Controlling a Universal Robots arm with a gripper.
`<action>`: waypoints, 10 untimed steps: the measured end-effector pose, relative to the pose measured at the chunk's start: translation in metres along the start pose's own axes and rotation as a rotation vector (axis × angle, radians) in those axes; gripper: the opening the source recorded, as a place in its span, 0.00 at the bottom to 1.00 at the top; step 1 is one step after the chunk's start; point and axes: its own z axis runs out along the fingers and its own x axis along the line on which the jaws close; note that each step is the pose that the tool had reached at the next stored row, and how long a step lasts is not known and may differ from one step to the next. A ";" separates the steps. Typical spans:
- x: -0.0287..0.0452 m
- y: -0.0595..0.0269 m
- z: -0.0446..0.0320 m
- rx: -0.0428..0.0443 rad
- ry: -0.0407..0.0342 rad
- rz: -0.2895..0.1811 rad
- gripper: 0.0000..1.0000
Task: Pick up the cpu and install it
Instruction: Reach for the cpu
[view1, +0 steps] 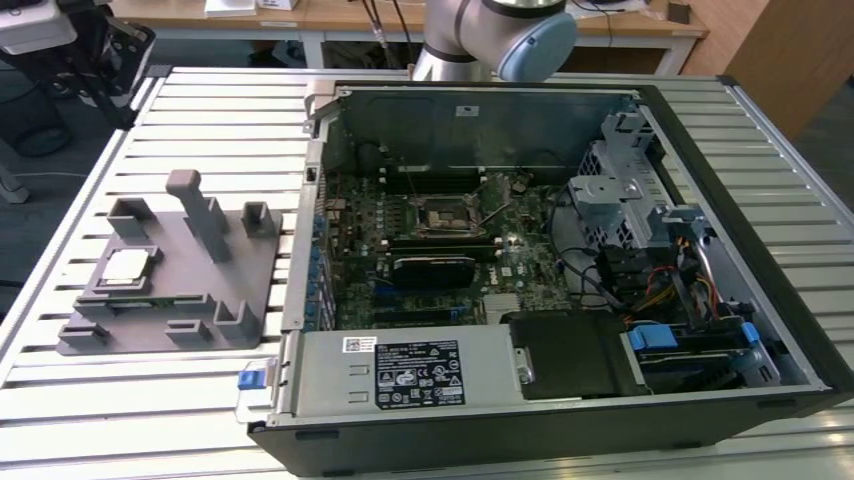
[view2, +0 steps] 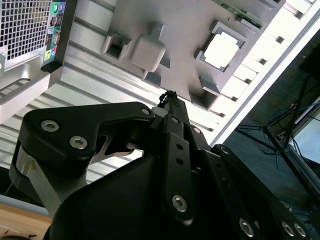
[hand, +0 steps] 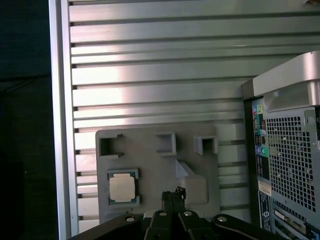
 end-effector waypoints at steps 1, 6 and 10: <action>0.0012 -0.0001 0.0001 0.0000 0.0001 0.000 0.11; 0.0102 -0.0063 0.0011 0.0000 0.0001 0.000 0.11; 0.0166 -0.0181 0.0022 0.0000 0.0001 0.000 0.11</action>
